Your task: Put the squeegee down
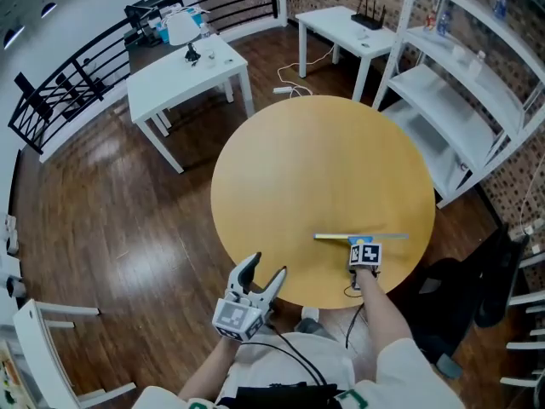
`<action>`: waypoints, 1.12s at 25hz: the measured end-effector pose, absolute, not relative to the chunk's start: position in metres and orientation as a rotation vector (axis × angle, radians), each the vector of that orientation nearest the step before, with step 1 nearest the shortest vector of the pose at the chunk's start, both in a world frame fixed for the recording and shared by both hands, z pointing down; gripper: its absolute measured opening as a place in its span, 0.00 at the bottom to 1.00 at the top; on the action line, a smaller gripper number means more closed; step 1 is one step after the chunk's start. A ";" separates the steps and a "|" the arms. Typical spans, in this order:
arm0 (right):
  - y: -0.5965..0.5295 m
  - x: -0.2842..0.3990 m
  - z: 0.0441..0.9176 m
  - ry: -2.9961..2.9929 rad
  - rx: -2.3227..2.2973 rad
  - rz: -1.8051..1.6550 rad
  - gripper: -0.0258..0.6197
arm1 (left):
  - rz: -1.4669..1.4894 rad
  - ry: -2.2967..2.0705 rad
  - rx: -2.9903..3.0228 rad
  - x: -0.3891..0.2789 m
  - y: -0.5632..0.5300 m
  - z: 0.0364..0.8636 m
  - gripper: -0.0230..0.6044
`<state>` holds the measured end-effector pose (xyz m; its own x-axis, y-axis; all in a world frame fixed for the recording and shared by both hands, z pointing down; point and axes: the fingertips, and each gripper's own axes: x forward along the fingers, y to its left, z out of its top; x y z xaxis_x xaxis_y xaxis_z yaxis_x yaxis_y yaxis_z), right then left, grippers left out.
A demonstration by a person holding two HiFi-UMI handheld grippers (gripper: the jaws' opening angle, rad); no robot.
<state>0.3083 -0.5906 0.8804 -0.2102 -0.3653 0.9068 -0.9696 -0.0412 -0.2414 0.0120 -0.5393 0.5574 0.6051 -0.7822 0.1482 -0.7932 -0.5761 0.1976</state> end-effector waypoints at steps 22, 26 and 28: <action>-0.605 0.250 0.570 -2.482 1.825 0.570 0.64 | -0.006 -1.274 2.667 0.008 -0.588 0.530 0.48; -0.610 0.215 0.495 -2.601 1.867 0.165 0.63 | -0.029 -1.386 2.696 -0.008 -0.607 0.506 0.48; -0.611 0.202 0.475 -2.599 1.865 0.020 0.63 | -0.029 -1.434 2.710 -0.015 -0.614 0.496 0.48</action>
<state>0.2017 -0.6107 0.4753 -0.3192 -0.9469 -0.0392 -0.9462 0.3207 -0.0437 -0.0146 -0.6137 0.4964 0.5630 -0.8263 0.0187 -0.8248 -0.5603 0.0758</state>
